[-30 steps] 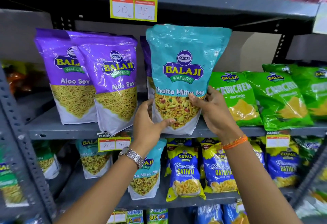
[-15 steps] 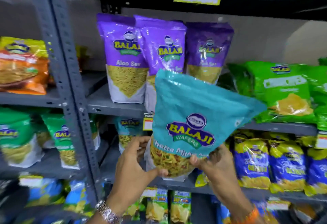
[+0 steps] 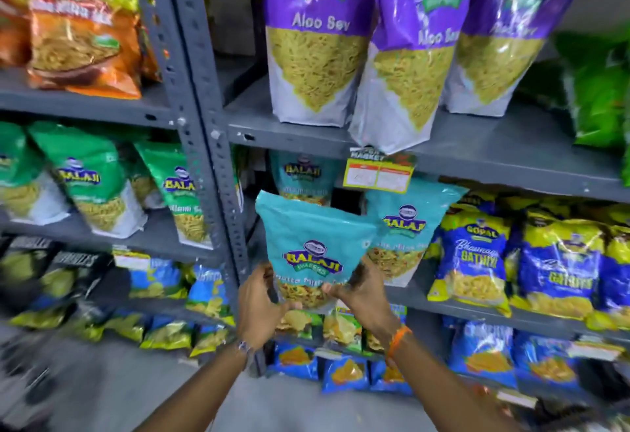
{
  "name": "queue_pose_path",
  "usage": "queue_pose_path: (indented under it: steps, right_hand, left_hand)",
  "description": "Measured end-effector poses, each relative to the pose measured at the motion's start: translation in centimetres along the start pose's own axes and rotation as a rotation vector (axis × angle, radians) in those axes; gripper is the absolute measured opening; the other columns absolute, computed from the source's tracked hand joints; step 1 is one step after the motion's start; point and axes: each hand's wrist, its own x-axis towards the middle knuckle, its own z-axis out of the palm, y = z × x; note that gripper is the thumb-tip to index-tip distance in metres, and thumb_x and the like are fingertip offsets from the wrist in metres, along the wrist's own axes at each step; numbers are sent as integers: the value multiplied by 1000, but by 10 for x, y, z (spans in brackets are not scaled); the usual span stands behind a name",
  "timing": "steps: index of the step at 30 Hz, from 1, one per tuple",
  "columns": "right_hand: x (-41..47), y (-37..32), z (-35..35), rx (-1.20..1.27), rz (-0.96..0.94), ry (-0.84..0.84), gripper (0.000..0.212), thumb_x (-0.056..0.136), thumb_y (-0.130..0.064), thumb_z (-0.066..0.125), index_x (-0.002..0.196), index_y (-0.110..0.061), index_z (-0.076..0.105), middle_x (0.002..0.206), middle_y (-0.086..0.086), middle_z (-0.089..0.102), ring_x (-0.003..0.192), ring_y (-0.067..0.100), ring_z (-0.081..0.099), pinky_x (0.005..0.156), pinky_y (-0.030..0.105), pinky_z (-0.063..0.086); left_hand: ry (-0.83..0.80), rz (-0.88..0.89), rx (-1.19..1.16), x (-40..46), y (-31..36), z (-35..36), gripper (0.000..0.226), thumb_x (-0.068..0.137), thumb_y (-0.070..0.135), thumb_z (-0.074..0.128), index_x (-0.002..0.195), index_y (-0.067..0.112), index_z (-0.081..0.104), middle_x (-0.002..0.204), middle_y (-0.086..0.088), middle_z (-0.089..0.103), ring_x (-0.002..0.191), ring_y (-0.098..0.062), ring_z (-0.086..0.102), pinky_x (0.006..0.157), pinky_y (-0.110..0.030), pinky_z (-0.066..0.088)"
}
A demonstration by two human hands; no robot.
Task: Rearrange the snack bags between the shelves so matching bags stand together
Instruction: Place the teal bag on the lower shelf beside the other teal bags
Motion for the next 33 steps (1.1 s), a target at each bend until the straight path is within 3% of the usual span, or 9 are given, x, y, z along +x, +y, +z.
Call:
queue_pose_path:
  steps: [3,7,11,16,20,29,31,33]
  right_hand:
    - [23,7,13,-9,12,-2,70,73,-5,85,135,-13,54,134,3,67,126,16,62,100,37,56]
    - [56,9,24,-43,38,-11,65,76,-4,83,134,-13,53,126,-8,67,115,-7,63,93,19,54]
    - [86,17,28,-62,49,-10,66,76,-5,83,134,-11,53,129,6,68,122,19,65,99,43,57]
    - [115,23,31,-92,50,0,68,75,-7,84,135,-6,52,131,14,66,124,27,63,100,50,56]
    - [124,26,33,-78,52,31,68,72,-17,87,132,-10,54,130,11,68,122,25,64,102,50,55]
    - [126,30,32,-44,64,11,75,74,-9,86,139,-7,48,134,12,64,128,26,59,105,47,53]
    - [117,23,31,-29,93,-3,83,74,-7,85,144,-10,40,135,4,59,130,21,54,110,41,47]
    - [98,14,27,1,115,-3,84,76,-3,83,146,-13,36,137,-2,52,134,17,46,112,31,40]
  left_hand:
    - [-7,-34,66,23,-10,0,75,53,26,98,114,23,54,110,3,74,102,-20,71,79,-41,60]
    - [-31,-64,120,55,-13,6,75,62,18,95,122,9,51,108,-8,72,98,-25,69,75,-41,56]
    - [-29,-100,125,79,-13,14,75,65,10,92,125,4,47,118,-17,70,112,-33,67,84,-43,56]
    - [-44,-113,126,103,-12,20,70,70,7,89,125,0,46,122,-20,67,115,-33,65,79,-31,49]
    - [-64,-124,118,116,-12,23,68,72,2,86,127,1,45,127,-17,66,120,-29,62,83,-25,44]
    - [-93,-122,131,116,-15,24,82,72,6,87,138,2,39,133,-17,64,126,-32,61,93,-28,47]
    - [-104,-86,117,108,-9,21,90,71,7,88,144,3,36,138,-14,60,129,-25,58,93,-21,42]
    - [-107,-43,56,91,-1,17,92,72,10,88,148,5,37,140,-4,54,124,-10,49,94,-6,34]
